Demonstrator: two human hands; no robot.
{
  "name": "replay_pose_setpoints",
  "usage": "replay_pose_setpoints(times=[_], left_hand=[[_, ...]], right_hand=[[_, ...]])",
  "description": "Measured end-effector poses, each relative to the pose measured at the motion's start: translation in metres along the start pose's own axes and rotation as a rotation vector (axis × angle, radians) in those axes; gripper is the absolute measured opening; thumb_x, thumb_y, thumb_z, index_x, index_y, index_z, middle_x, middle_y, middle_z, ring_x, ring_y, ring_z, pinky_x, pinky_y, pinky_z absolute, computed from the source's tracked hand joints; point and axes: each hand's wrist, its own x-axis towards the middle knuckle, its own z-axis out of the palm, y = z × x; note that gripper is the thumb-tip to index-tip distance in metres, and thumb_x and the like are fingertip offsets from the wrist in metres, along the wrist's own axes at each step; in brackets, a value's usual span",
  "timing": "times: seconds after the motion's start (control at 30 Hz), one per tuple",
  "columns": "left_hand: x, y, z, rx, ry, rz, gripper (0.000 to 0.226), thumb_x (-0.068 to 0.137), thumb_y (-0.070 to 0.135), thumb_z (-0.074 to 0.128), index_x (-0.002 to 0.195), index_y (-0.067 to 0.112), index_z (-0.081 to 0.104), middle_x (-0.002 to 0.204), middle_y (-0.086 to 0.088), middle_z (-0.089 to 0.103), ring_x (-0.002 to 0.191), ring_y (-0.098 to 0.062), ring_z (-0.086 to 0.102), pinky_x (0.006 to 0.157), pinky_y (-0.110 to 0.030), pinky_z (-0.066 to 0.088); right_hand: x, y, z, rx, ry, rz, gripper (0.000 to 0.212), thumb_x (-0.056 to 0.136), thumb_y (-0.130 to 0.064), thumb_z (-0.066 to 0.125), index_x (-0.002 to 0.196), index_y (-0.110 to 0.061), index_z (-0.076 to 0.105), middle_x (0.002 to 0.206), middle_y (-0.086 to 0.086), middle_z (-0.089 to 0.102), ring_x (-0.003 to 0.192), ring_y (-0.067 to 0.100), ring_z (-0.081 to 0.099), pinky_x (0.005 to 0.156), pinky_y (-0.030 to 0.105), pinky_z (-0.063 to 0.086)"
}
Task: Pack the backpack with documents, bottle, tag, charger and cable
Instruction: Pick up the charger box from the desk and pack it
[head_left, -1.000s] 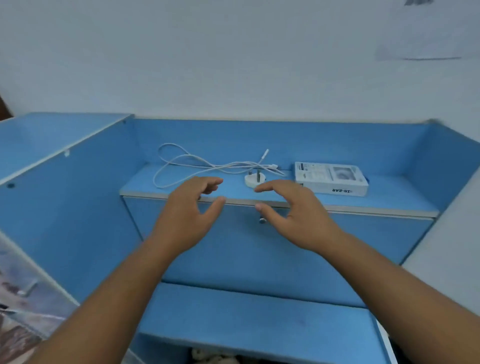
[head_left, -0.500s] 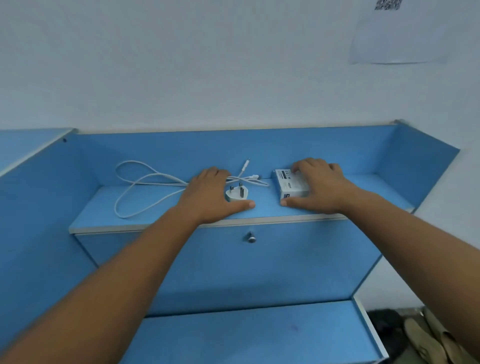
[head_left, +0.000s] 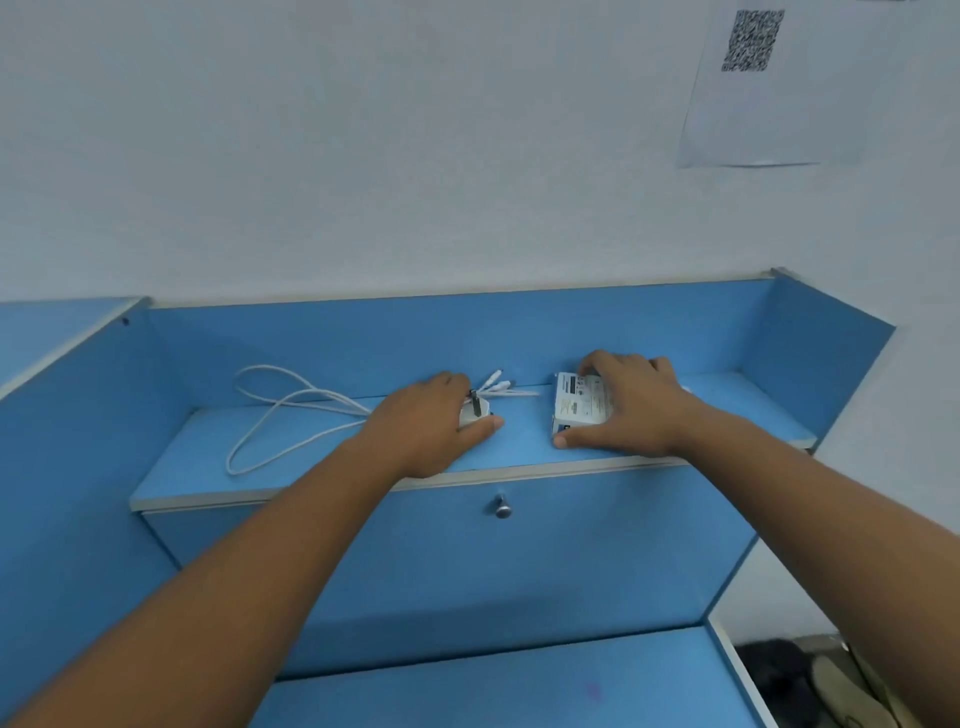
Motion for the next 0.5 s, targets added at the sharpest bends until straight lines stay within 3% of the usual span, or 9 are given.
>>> replay_pose_setpoints(times=[0.13, 0.27, 0.33, 0.4, 0.5], left_hand=[[0.002, 0.003, -0.004, -0.028, 0.010, -0.077, 0.046, 0.092, 0.075, 0.037, 0.087, 0.030, 0.041, 0.082, 0.010, 0.045, 0.073, -0.020, 0.045, 0.057, -0.036, 0.029], [0.003, 0.008, -0.031, -0.333, 0.082, -0.118, 0.052, 0.089, 0.076, 0.042, 0.080, 0.025, 0.050, 0.074, 0.008, 0.055, 0.066, -0.017, 0.054, 0.054, -0.034, 0.034], [0.001, 0.015, -0.060, -0.605, 0.111, -0.184, 0.058, 0.087, 0.078, 0.042, 0.081, 0.021, 0.052, 0.067, 0.008, 0.051, 0.055, -0.013, 0.046, 0.053, -0.033, 0.033], [-0.002, 0.022, -0.090, -1.055, 0.071, -0.241, 0.057, 0.083, 0.079, 0.046, 0.085, 0.022, 0.051, 0.068, 0.006, 0.039, 0.050, -0.011, 0.029, 0.049, -0.028, 0.024], [-0.008, 0.032, -0.124, -1.509, -0.005, -0.152, 0.058, 0.089, 0.074, 0.048, 0.090, 0.016, 0.055, 0.073, 0.001, 0.044, 0.049, -0.011, 0.024, 0.045, -0.024, 0.019]], right_hand=[[-0.011, -0.004, -0.010, 0.174, 0.030, 0.036, 0.087, 0.052, -0.085, 0.069, 0.120, -0.036, 0.045, 0.112, -0.012, 0.052, 0.099, 0.014, 0.052, 0.081, 0.034, 0.042], [-0.026, -0.009, -0.027, 0.426, 0.091, 0.078, 0.077, 0.055, -0.082, 0.072, 0.114, -0.036, 0.049, 0.109, -0.015, 0.057, 0.092, 0.003, 0.059, 0.073, 0.025, 0.044], [-0.034, -0.013, -0.039, 0.590, 0.117, 0.119, 0.073, 0.058, -0.082, 0.070, 0.112, -0.037, 0.053, 0.108, -0.015, 0.061, 0.091, 0.004, 0.064, 0.075, 0.027, 0.049], [-0.042, -0.020, -0.052, 0.803, 0.148, 0.176, 0.069, 0.060, -0.083, 0.068, 0.109, -0.035, 0.058, 0.103, -0.008, 0.067, 0.079, 0.005, 0.068, 0.069, 0.029, 0.054], [-0.058, -0.029, -0.069, 1.146, 0.072, 0.251, 0.085, 0.059, -0.087, 0.065, 0.118, -0.026, 0.065, 0.107, 0.015, 0.072, 0.080, 0.020, 0.070, 0.070, 0.040, 0.059]])
